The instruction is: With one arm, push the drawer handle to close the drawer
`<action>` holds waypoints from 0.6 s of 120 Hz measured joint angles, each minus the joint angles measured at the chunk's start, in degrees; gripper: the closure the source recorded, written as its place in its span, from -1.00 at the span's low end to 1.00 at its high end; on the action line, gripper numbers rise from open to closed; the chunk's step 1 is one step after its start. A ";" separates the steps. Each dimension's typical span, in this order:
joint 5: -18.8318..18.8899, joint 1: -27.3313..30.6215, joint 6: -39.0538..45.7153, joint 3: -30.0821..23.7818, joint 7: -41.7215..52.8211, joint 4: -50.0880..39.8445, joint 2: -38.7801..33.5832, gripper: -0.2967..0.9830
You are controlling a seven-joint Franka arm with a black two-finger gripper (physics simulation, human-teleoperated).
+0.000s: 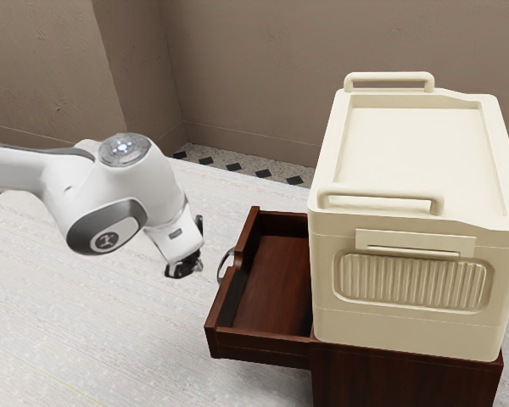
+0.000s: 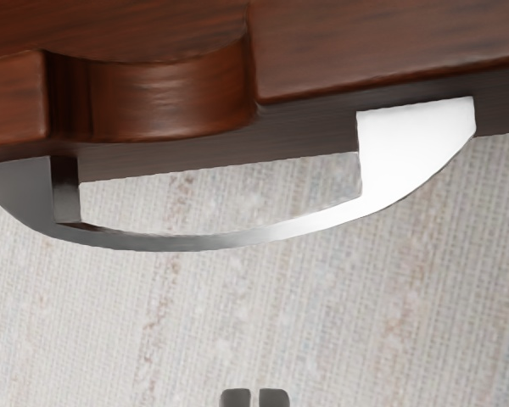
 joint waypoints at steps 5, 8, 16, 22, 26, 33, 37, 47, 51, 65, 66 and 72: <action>-0.02 -0.02 0.09 -0.20 0.20 0.75 0.74 0.69; -0.03 -0.02 0.14 -0.26 0.32 1.21 1.18 0.69; -0.12 -0.01 0.27 -0.34 0.59 2.66 2.77 0.69; -0.41 -0.01 0.43 -0.36 0.77 3.18 3.80 0.69; -0.56 -0.01 0.64 -0.36 0.89 3.41 4.34 0.69; -0.74 0.01 0.93 -0.39 1.07 3.74 4.92 0.69; -0.81 0.01 1.07 -0.47 1.17 4.17 5.27 0.69; -1.01 -0.08 1.32 -1.50 1.39 6.13 7.22 0.69; -1.29 -0.13 1.41 -1.67 1.47 6.61 7.80 0.69; -2.13 0.26 2.24 -2.47 1.62 7.11 9.33 0.69; -2.17 0.35 2.31 -2.60 1.61 7.16 9.43 0.69; -2.42 0.82 2.66 -3.41 1.64 7.65 9.95 0.69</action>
